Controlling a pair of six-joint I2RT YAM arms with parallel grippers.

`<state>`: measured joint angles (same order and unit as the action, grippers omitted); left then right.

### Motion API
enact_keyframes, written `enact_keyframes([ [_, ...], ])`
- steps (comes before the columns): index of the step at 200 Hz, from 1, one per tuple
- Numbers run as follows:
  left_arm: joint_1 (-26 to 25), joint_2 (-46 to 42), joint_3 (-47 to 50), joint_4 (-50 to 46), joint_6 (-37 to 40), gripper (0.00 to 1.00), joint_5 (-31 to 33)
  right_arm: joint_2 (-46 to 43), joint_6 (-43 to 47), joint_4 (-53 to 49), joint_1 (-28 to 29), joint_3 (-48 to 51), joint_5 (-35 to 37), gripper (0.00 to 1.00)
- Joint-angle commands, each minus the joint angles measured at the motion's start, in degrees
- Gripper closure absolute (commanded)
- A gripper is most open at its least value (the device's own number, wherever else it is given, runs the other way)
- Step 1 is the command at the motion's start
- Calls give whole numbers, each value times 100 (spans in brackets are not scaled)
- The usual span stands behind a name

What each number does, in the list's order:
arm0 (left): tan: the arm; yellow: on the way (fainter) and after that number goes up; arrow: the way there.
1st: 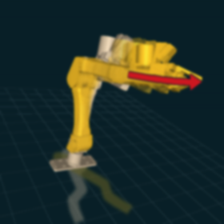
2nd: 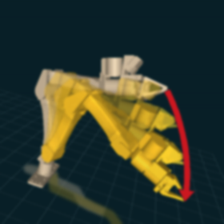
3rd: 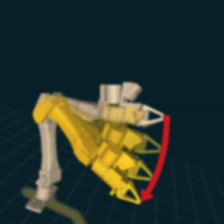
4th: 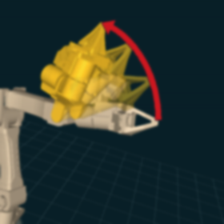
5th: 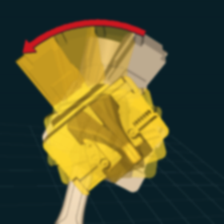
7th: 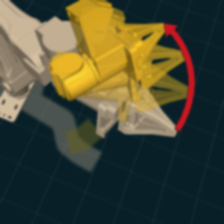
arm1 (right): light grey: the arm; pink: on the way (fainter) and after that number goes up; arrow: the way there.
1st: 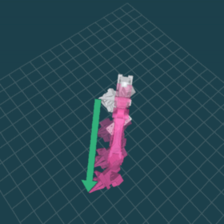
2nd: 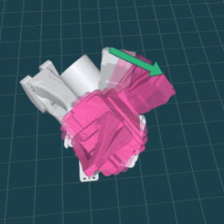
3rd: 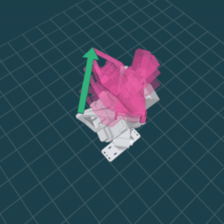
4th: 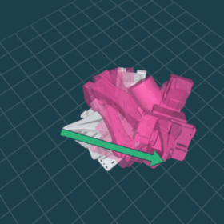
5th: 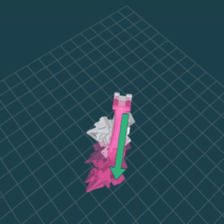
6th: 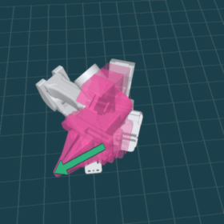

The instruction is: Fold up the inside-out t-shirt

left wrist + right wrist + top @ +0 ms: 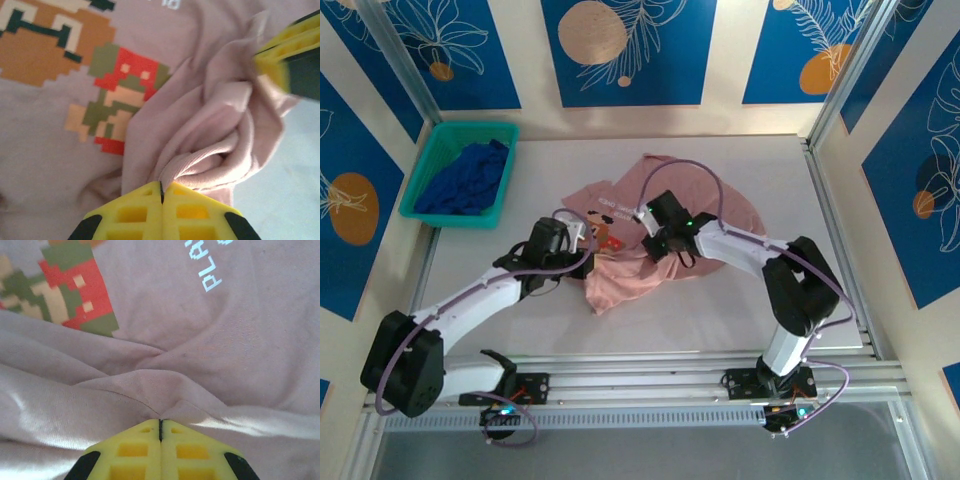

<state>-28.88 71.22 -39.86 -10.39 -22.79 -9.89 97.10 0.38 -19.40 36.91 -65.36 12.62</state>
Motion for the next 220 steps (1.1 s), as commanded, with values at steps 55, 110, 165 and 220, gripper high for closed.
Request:
enact_keyframes([
  [55, -461, 166, -347, -553, 614, 53, 1189, -1444, -1738, 124, -720, 494, -2304, 100],
  [110, -787, 675, -891, 44, 1615, 25, 160, -1628, -1726, 194, -817, 734, -2379, 100],
  [165, -836, 2130, -1957, 68, 2055, 31, -516, -1721, -1713, 183, -876, 840, -2368, 100],
  [220, -650, 2607, -2713, -279, 1979, 98, -1352, -2073, -1563, 197, -931, 1115, -2140, 100],
])
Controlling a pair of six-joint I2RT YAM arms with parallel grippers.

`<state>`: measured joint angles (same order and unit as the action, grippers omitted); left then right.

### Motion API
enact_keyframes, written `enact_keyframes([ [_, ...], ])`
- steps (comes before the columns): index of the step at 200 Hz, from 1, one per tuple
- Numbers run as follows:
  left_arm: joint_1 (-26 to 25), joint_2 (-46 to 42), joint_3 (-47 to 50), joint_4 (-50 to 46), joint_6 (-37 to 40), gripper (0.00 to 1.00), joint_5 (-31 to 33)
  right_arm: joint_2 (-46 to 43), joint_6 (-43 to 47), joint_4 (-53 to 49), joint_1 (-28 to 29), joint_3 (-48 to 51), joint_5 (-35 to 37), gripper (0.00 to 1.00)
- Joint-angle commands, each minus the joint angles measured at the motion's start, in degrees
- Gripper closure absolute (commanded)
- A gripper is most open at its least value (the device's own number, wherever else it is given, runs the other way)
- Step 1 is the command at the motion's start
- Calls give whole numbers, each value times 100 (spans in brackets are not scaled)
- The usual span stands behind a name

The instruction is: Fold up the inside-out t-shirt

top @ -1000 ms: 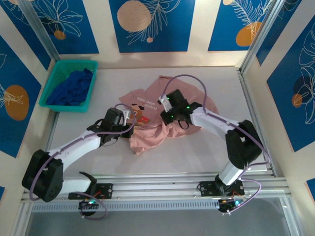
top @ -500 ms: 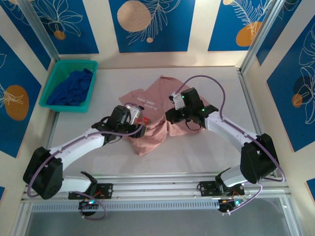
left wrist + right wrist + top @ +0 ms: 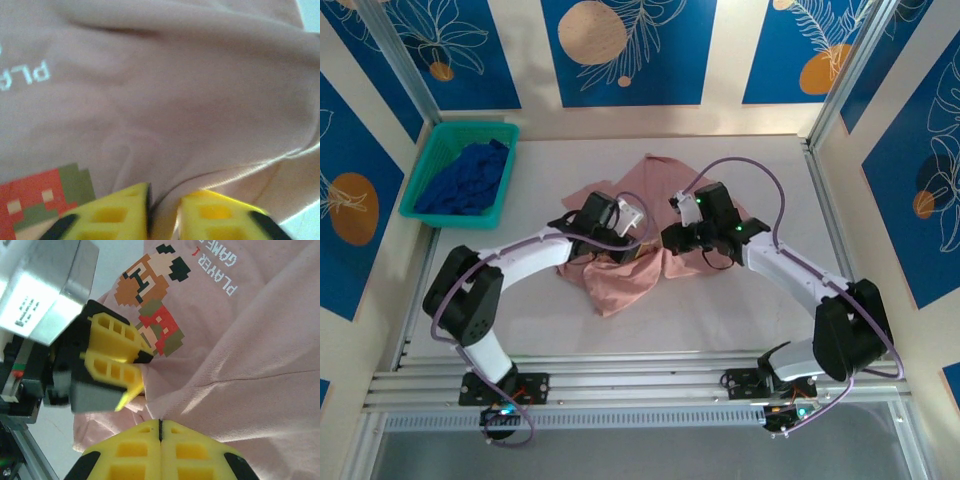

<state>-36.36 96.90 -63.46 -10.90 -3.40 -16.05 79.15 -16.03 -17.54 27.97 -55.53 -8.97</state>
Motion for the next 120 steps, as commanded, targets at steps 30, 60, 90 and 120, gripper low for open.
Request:
enact_keyframes([
  [30, 262, -333, -441, -302, -809, 100, -1642, -349, 66, -279, 107, 17, 1210, 100],
  [60, 360, -1016, -115, 298, -2524, 100, -2324, -79, 126, -1258, 539, -528, 3484, 74],
  [90, 350, -1367, 172, 488, -3202, 100, -2397, -589, 329, -1258, 726, -421, 3279, 60],
  [120, 353, -1503, 240, 370, -3276, 100, -2262, -1400, 787, -819, 1195, 133, 2199, 52],
])
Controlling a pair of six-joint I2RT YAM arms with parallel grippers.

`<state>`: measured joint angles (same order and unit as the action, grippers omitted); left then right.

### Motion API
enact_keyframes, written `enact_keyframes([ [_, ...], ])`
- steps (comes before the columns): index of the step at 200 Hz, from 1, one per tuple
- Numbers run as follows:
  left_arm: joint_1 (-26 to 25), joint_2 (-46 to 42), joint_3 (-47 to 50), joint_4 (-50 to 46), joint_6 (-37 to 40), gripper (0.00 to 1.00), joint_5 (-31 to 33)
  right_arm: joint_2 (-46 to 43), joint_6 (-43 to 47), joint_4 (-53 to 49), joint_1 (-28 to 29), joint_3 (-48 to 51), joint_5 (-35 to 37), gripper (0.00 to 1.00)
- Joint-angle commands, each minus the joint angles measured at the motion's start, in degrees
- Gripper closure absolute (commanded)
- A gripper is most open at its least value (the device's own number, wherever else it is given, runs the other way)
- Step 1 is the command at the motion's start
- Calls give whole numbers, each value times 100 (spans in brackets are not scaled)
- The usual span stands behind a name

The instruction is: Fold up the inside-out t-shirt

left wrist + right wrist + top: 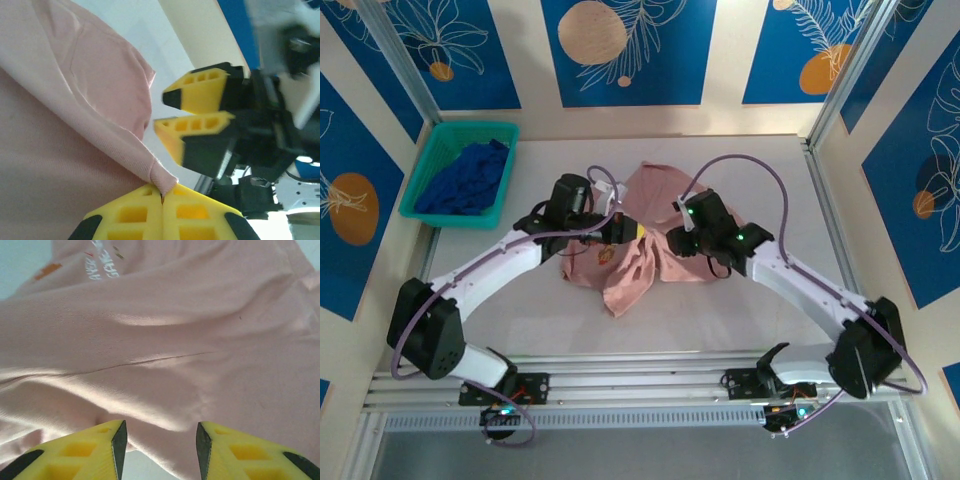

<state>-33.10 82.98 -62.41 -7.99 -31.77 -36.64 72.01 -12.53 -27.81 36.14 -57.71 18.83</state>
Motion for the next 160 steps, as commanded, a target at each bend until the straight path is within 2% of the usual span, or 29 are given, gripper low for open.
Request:
enact_keyframes([
  [1, 30, -113, 134, 79, -442, 100, -203, -704, 459, 229, 399, 368, -626, 51],
  [17, 24, -155, 154, 93, -460, 100, -225, -823, 552, 577, 642, 647, -794, 42],
  [41, 15, -215, 208, 101, -463, 100, -212, -480, 587, 1020, 683, 656, -918, 33],
  [100, 14, -256, 248, 150, -524, 100, -282, 537, 587, 2195, 649, 568, -841, 33],
  [112, 22, -294, 241, 103, -492, 100, -229, 684, 544, 2362, 618, 593, -759, 44],
  [122, 36, -347, 238, -1, -440, 100, -69, 727, 533, 2328, 582, 578, -800, 64],
  [132, 64, -432, 214, -206, -282, 100, 257, 664, 551, 2171, 531, 575, -990, 80],
  [138, 76, -498, 189, -422, -142, 100, 647, 575, 559, 2074, 497, 601, -1188, 90],
  [146, 76, -582, 121, -759, 148, 100, 1304, 414, 554, 1997, 412, 691, -1557, 97],
  [160, 76, -666, 55, -1180, 558, 100, 2587, 157, 358, 1955, 215, 859, -2526, 100],
])
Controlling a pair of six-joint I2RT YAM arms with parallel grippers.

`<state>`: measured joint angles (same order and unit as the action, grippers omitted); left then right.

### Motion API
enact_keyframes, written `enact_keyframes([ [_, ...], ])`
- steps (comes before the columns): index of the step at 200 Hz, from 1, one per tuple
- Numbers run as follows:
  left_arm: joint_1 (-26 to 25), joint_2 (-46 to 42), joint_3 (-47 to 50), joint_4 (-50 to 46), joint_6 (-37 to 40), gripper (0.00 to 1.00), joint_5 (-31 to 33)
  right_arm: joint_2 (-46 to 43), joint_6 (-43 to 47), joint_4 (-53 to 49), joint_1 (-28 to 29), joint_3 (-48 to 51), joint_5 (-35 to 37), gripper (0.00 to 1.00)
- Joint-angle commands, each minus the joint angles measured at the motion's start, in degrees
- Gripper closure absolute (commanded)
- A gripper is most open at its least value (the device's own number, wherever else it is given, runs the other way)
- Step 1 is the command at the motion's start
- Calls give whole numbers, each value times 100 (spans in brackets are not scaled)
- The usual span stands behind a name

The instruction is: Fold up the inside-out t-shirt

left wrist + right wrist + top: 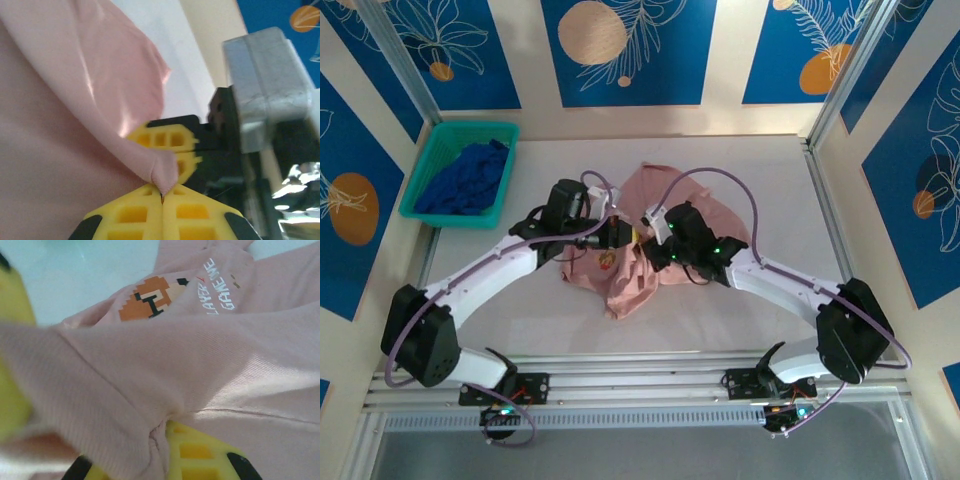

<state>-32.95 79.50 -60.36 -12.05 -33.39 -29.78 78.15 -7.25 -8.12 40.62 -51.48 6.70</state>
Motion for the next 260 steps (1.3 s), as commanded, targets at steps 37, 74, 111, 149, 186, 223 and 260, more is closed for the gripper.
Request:
enact_keyframes([
  [37, -53, -271, -239, -1328, 1425, 76, 3447, -560, -1416, 632, -668, 410, -2787, 100],
  [74, -715, -1012, 287, -1570, 1343, 54, 3962, -333, -2159, 1069, -954, 337, -3114, 100],
  [111, -1382, -1563, 767, -1187, 1229, 54, 3116, -158, -2463, 1167, -1115, 332, -3170, 100],
  [149, -1677, -899, 640, -997, 1536, 57, 3000, -159, -2526, 1182, -1188, 318, -3180, 100],
  [186, -1625, -344, 426, -729, 1997, 56, 3536, -260, -2468, 1080, -1232, 348, -3185, 100],
  [223, -1450, 208, 203, -607, 2170, 57, 3295, -375, -2457, 1048, -1276, 418, -3175, 100],
  [260, -1112, 492, 199, -284, 2041, 69, 3118, -462, -2405, 1027, -1302, 505, -3177, 100],
])
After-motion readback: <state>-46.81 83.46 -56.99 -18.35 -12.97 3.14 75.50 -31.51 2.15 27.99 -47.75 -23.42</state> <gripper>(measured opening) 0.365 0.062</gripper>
